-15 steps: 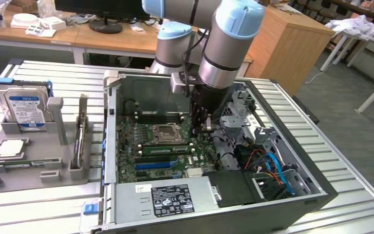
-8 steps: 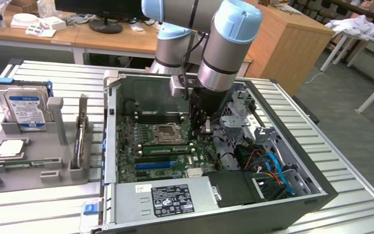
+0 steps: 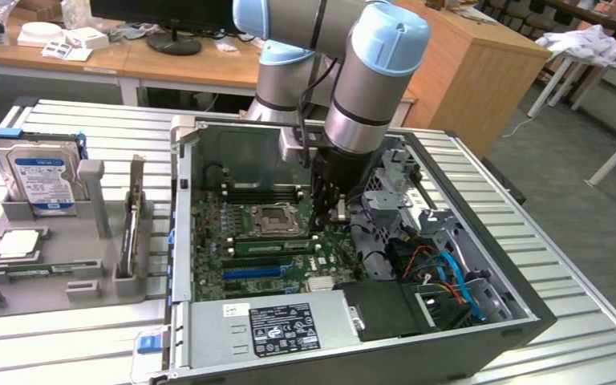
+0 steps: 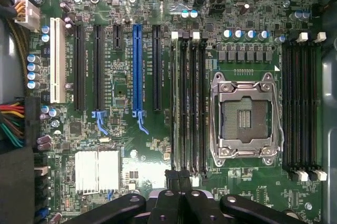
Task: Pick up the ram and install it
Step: 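Press down the ram until it locks into place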
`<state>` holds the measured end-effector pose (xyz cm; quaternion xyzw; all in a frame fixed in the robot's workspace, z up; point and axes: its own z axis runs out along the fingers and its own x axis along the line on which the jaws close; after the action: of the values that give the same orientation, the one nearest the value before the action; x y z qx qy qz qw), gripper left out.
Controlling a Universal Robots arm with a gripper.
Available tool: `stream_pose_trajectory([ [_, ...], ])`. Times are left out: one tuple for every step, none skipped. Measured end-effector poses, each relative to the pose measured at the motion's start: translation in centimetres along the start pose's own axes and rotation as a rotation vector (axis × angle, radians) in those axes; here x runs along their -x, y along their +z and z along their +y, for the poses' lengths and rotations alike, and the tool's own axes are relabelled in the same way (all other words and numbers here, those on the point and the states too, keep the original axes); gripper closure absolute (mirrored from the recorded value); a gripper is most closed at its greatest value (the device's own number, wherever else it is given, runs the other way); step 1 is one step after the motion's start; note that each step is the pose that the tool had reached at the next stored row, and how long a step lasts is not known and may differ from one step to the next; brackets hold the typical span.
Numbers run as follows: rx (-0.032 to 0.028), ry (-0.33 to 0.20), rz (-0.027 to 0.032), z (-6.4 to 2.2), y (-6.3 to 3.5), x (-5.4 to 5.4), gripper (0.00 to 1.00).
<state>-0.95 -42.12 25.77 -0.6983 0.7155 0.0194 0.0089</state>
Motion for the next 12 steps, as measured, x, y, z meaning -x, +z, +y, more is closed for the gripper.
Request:
stream_pose_trajectory([
  [-0.0001, 0.0, -0.0002, 0.01, 0.02, 0.06, 0.89],
  [-0.0001, 0.0, 0.0, 0.01, 0.03, 0.16, 0.89],
  [0.0, 0.0, 0.0001, 0.01, 0.04, 0.26, 0.89],
  [-0.0001, 0.0, 0.0001, 0.01, 0.07, 0.36, 0.89],
  [-0.0001, 0.0, 0.0, 0.01, 0.09, 0.46, 0.89],
  [-0.0001, 0.0, 0.0001, 0.01, 0.1, 0.51, 0.89],
  [-0.0001, 0.0, 0.0, 0.01, 0.1, 0.51, 0.89],
  [-0.0001, 0.0, 0.0001, 0.01, 0.1, 0.51, 0.89],
  [-0.0001, 0.0, 0.0001, 0.01, 0.1, 0.51, 0.89],
  [0.0, 0.0, 0.0001, -0.01, 0.1, 0.51, 0.89],
  [0.0, 0.0, 0.0001, -0.09, 0.1, 0.52, 0.89],
  [0.0, 0.0, 0.0001, -0.19, 0.1, 0.52, 0.89],
])
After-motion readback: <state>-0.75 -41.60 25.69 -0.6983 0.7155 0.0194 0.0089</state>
